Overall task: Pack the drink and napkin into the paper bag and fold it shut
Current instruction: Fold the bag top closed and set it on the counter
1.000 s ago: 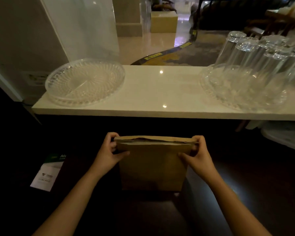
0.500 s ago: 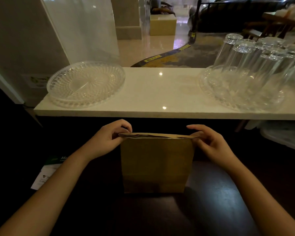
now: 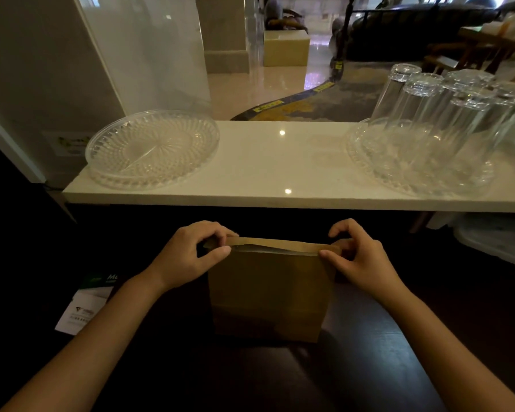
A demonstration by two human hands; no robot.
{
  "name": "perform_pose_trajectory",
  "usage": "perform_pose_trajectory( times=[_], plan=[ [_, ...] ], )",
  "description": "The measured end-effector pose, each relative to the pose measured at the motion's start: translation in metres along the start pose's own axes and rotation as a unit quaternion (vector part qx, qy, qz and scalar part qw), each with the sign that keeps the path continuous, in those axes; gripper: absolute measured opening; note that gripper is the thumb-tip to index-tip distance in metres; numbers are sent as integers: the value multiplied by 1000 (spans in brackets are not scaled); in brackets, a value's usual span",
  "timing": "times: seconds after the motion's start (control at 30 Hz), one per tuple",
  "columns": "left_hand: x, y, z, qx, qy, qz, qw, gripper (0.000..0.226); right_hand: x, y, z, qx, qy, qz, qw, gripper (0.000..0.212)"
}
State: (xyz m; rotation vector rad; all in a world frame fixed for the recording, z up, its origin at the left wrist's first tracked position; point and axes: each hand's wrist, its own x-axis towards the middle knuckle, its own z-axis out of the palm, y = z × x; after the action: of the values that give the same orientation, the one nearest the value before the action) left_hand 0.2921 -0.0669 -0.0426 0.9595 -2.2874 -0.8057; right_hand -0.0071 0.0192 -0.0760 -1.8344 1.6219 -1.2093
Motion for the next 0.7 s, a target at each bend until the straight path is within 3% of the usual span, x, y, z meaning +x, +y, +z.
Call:
perform_pose_trajectory(
  times=[0.1, 0.27, 0.33, 0.43, 0.7],
  plan=[
    [21, 26, 10, 76, 17, 43, 996, 20, 4, -3, -5, -13, -56, -13, 998, 28],
    [69, 66, 61, 190, -143, 123, 963, 26, 12, -7, -9, -38, -89, -26, 995, 30],
    [75, 66, 72, 188, -168, 124, 960, 23, 13, -8, -9, -38, -89, -33, 995, 22],
    [79, 63, 76, 148, -177, 121, 966, 19, 12, -8, -10, -54, -92, -38, 994, 7],
    [61, 34, 36, 161, -161, 85, 970, 17, 5, 0, -16, -93, -71, -60, 991, 15]
  ],
)
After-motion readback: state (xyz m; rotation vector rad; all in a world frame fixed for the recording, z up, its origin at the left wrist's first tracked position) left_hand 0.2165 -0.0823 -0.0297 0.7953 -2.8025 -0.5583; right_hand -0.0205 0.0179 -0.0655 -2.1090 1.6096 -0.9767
